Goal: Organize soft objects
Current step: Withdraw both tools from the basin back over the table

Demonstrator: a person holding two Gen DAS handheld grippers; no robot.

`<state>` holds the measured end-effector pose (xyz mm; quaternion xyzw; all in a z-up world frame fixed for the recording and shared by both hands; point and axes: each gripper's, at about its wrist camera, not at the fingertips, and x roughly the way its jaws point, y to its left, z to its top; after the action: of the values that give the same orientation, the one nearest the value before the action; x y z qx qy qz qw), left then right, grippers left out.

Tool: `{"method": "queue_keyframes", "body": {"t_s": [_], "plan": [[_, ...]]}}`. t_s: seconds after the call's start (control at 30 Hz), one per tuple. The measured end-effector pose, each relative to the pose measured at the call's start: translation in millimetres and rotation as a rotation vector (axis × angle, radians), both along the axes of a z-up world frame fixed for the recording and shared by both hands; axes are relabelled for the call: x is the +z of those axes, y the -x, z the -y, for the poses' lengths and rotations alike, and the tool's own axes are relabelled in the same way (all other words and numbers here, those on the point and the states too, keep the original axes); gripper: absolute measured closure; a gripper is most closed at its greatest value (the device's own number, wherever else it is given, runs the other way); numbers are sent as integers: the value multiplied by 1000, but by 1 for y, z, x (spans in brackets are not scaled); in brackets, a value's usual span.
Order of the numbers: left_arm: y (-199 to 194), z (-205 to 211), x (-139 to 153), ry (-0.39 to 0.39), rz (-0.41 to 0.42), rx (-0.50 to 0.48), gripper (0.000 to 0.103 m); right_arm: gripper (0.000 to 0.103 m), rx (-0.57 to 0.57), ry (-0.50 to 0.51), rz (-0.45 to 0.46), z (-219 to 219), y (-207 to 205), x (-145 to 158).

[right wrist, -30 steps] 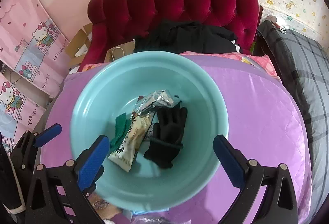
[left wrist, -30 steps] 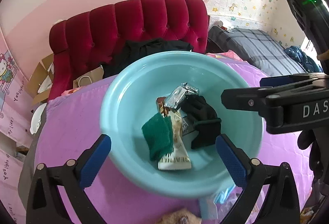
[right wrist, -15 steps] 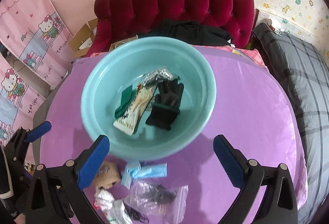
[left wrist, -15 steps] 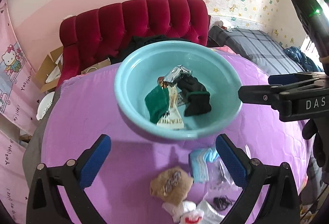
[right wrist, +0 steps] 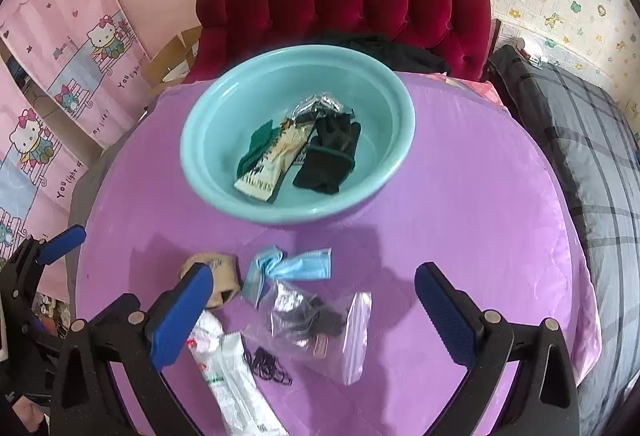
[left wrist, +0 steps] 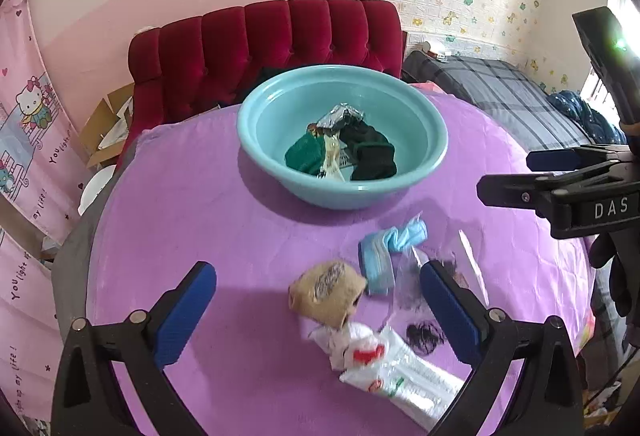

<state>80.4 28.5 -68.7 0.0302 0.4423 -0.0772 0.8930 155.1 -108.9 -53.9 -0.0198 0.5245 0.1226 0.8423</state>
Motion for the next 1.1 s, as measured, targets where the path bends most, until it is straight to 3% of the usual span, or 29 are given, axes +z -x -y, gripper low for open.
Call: {"method": "queue_keyframes", "body": {"t_s": [0.4, 0.7, 1.1], "plan": [[50, -7, -21, 5, -16, -19, 0, 0, 30, 24, -27, -3, 53, -27], [71, -12, -50, 8, -57, -13, 0, 0, 35, 27, -73, -7, 78, -60], [84, -17, -84, 21, -110, 3, 0, 0, 128, 17, -178, -32, 96, -105]]}}
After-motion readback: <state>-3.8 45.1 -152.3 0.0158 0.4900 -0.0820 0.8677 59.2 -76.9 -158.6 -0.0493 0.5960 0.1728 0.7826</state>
